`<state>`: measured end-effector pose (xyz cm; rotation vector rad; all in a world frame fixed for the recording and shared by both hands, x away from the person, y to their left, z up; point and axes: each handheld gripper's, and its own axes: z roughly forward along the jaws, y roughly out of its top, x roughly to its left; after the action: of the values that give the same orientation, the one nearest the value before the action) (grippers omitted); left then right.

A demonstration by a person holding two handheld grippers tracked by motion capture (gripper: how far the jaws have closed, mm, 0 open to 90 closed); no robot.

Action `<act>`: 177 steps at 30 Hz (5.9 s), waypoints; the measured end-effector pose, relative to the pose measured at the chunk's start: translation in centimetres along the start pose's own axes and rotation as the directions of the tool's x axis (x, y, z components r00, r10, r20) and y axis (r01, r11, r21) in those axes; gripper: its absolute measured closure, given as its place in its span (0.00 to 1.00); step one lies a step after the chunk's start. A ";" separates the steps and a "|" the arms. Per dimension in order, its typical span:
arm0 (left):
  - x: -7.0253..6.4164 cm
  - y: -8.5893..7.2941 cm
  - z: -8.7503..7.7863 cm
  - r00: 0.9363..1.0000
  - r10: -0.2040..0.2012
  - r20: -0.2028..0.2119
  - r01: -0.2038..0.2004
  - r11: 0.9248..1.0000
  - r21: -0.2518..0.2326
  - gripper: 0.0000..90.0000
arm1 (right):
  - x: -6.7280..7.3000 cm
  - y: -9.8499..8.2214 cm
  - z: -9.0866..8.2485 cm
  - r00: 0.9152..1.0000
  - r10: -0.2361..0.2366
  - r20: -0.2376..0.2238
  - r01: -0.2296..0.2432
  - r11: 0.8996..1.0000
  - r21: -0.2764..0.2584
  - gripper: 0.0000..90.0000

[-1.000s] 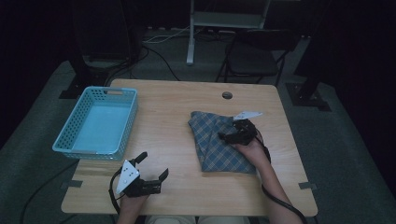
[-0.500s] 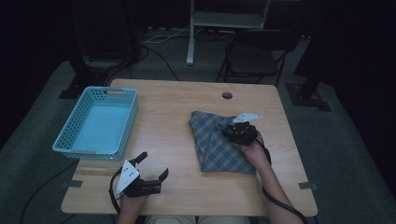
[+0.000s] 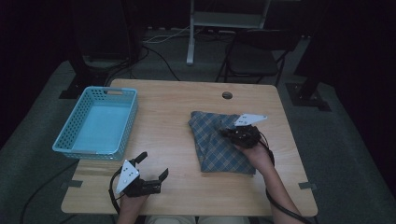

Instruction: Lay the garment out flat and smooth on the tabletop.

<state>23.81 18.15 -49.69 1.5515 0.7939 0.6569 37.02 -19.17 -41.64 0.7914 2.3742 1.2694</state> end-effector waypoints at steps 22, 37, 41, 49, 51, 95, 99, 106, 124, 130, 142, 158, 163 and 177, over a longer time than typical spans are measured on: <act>0.0 0.0 0.0 1.000 -0.001 -0.003 0.001 1.000 0.003 0.02 | 7.6 -2.3 -7.3 0.998 -0.065 -0.003 0.064 0.992 -0.110 0.95; 0.0 0.0 0.0 1.000 0.000 -0.008 0.000 1.000 -0.001 0.02 | 12.6 -8.5 -10.1 0.998 0.037 -0.058 -0.042 0.995 -0.089 0.90; 0.0 0.0 0.0 1.000 0.004 -0.007 -0.004 1.000 -0.001 0.02 | 13.6 -9.4 -11.0 0.997 0.046 -0.061 -0.050 0.996 -0.072 0.75; 0.0 0.0 0.0 1.000 0.001 -0.007 -0.001 1.000 -0.002 0.02 | 13.1 -8.6 -13.7 0.995 0.081 -0.051 -0.086 0.989 -0.118 0.61; 0.0 0.0 0.0 1.000 0.001 -0.007 -0.001 1.000 -0.002 0.02 | 13.2 -8.1 -14.3 0.996 0.073 -0.050 -0.079 0.987 -0.140 0.57; 0.0 0.0 -0.1 1.000 -0.001 0.000 0.001 1.000 -0.007 0.02 | 4.8 5.0 4.6 0.998 0.063 0.019 -0.063 0.998 0.004 0.46; 0.0 0.0 -0.1 1.000 0.000 0.000 0.000 1.000 -0.008 0.02 | 4.7 5.3 7.1 0.998 0.062 0.023 -0.063 0.997 0.049 0.46; 0.1 -0.1 -0.2 1.000 -0.003 -0.002 0.003 1.000 -0.010 0.02 | 4.0 4.9 9.7 0.996 0.054 0.066 -0.062 0.991 0.122 0.46; 0.1 -0.1 -0.2 1.000 -0.007 -0.005 0.007 1.000 -0.009 0.02 | 4.4 2.4 13.9 0.982 -0.075 0.174 0.033 0.972 0.232 0.40; 0.1 -0.1 -0.2 1.000 -0.009 -0.010 0.009 1.000 -0.010 0.02 | 4.8 2.1 14.1 0.965 -0.133 0.227 0.074 0.965 0.252 0.56; 0.1 -0.1 -0.2 1.000 -0.010 -0.011 0.010 1.000 -0.010 0.02 | 1.9 1.7 11.7 0.983 0.126 0.130 -0.139 0.986 0.096 0.98; 0.1 -0.1 -0.2 1.000 -0.011 -0.012 0.011 1.000 -0.009 0.02 | -0.3 2.3 5.6 0.962 0.234 0.141 -0.228 0.972 -0.058 0.98; 0.1 0.0 -0.2 1.000 -0.014 -0.011 0.013 1.000 -0.006 0.02 | -1.8 1.9 3.1 0.948 0.265 0.176 -0.251 0.963 -0.099 0.99; 0.2 0.0 -0.2 1.000 -0.022 -0.008 0.022 1.000 -0.003 0.02 | -5.6 0.0 -4.6 0.887 0.329 0.324 -0.284 0.942 -0.180 0.98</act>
<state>23.78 18.38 -49.70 1.5363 0.8141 0.6481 39.01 -25.60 -38.98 1.2746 1.9159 1.2549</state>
